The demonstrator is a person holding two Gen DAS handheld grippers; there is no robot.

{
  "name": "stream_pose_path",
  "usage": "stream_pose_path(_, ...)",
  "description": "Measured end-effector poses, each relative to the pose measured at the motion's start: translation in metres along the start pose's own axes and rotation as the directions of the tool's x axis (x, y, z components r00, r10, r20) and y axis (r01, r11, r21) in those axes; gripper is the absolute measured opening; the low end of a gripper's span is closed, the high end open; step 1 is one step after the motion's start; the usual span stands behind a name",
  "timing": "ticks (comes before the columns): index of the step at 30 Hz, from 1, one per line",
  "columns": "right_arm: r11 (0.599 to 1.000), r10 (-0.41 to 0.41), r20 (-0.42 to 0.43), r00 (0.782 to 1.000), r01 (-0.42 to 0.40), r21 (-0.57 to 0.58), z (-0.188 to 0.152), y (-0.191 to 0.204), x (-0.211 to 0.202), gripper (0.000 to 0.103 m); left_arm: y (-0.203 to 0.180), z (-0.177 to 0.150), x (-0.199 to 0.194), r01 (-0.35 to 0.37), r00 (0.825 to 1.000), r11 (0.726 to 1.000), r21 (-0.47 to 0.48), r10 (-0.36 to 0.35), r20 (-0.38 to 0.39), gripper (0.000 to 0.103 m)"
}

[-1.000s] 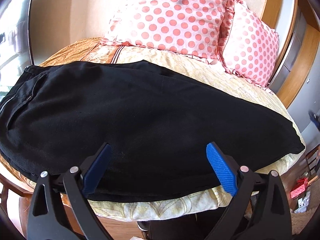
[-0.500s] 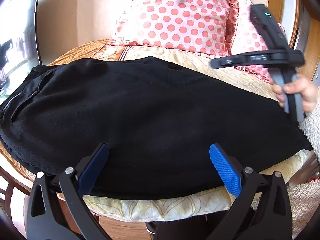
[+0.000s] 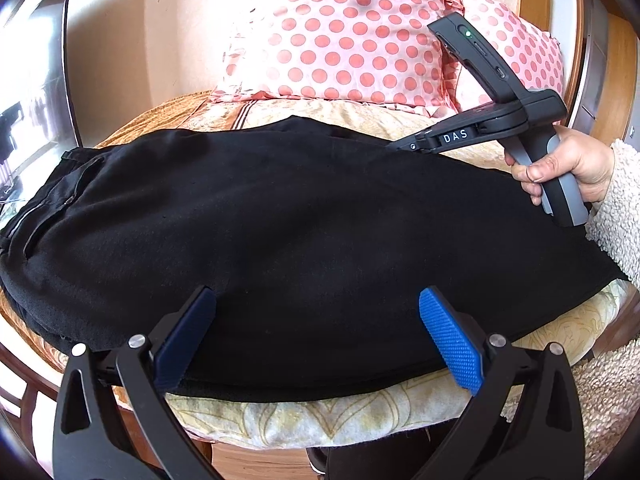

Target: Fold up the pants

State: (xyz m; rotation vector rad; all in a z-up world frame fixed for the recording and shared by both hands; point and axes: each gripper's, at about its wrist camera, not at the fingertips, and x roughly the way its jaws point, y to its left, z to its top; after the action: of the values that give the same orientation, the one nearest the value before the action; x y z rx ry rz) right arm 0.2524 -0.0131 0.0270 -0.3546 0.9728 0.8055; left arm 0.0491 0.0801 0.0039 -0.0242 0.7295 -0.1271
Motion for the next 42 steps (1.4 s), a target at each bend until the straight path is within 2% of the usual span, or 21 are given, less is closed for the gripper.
stream_pose_path(4, 0.995, -0.084, 0.066, 0.994, 0.080, 0.051, 0.013, -0.012, -0.008, 0.002, -0.001, 0.000, 0.000, -0.007, 1.000, 1.000, 0.005, 0.007, -0.001, 0.101)
stream_pose_path(6, 0.995, -0.076, 0.061, 0.995, 0.071, 0.075, 0.016, -0.020, -0.004, 0.002, -0.002, -0.001, 0.000, -0.010, 1.000, 1.000, 0.008, 0.010, -0.002, 0.101)
stream_pose_path(9, 0.996, -0.078, 0.016, 0.997, 0.077, 0.048, 0.011, -0.017, 0.008, 0.002, -0.003, -0.001, 0.000, -0.014, 1.000, 1.000, 0.011, 0.014, -0.004, 0.101)
stream_pose_path(13, 0.989, -0.076, 0.050, 0.996, 0.069, 0.129, 0.005, -0.033, -0.013, 0.005, -0.005, 0.001, 0.001, -0.018, 1.000, 1.000, 0.018, 0.018, -0.009, 0.101)
stream_pose_path(17, 0.966, -0.078, 0.124, 0.989, 0.044, 0.254, -0.020, -0.063, -0.056, 0.005, -0.001, 0.002, -0.003, 0.019, 1.000, 1.000, 0.006, -0.019, -0.009, 0.101)
stream_pose_path(20, 0.953, -0.069, 0.117, 0.991, 0.031, 0.302, -0.046, -0.070, -0.071, 0.005, 0.005, 0.003, -0.006, 0.061, 0.998, 0.998, -0.025, -0.061, -0.007, 0.101)
stream_pose_path(22, 0.946, -0.071, 0.089, 0.993, 0.039, 0.323, -0.063, -0.072, -0.072, 0.005, 0.005, 0.003, -0.006, 0.065, 0.998, 0.997, -0.032, -0.065, -0.008, 0.101)
stream_pose_path(25, 0.929, -0.090, -0.005, 0.996, 0.085, 0.360, -0.080, -0.077, -0.054, 0.005, 0.000, 0.002, -0.009, 0.040, 0.999, 0.999, -0.020, -0.040, -0.008, 0.101)
stream_pose_path(27, 0.912, -0.078, 0.022, 0.997, 0.062, 0.405, -0.091, -0.081, -0.056, 0.005, 0.000, 0.004, -0.018, 0.032, 0.999, 0.999, -0.013, -0.032, 0.007, 0.101)
stream_pose_path(30, 0.917, -0.071, 0.064, 0.995, 0.040, 0.398, -0.097, -0.069, -0.071, 0.005, 0.013, 0.016, -0.034, -0.049, 0.997, 0.999, -0.009, 0.050, 0.065, 0.101)
stream_pose_path(31, 0.922, -0.060, 0.082, 0.995, 0.023, 0.387, -0.099, -0.062, -0.075, 0.009, 0.022, 0.022, -0.038, -0.084, 0.993, 0.996, -0.028, 0.086, 0.079, 0.101)
stream_pose_path(33, 0.932, -0.021, 0.116, 0.993, -0.023, 0.362, -0.105, -0.044, -0.083, 0.023, 0.042, 0.033, -0.041, -0.114, 0.988, 0.991, -0.072, 0.121, 0.097, 0.101)
stream_pose_path(34, 0.936, -0.010, 0.132, 0.991, -0.037, 0.351, -0.109, -0.035, -0.088, 0.037, 0.054, 0.038, -0.040, -0.141, 0.984, 0.984, -0.108, 0.151, 0.091, 0.101)
stream_pose_path(35, 0.939, -0.008, 0.146, 0.989, -0.043, 0.342, -0.113, -0.027, -0.092, 0.046, 0.064, 0.042, -0.038, -0.160, 0.982, 0.977, -0.140, 0.173, 0.081, 0.101)
stream_pose_path(38, 0.948, -0.041, 0.192, 0.981, -0.022, 0.317, -0.131, -0.004, -0.108, 0.046, 0.083, 0.044, -0.032, -0.166, 0.983, 0.966, -0.198, 0.179, 0.050, 0.101)
stream_pose_path(40, 0.954, -0.099, 0.212, 0.972, 0.032, 0.300, -0.148, 0.008, -0.117, 0.046, 0.086, 0.039, -0.025, -0.181, 0.982, 0.963, -0.202, 0.189, 0.021, 0.101)
stream_pose_path(42, 0.954, -0.133, 0.196, 0.972, 0.072, 0.291, -0.165, 0.012, -0.119, 0.046, 0.086, 0.031, -0.011, -0.196, 0.981, 0.961, -0.193, 0.193, -0.033, 0.101)
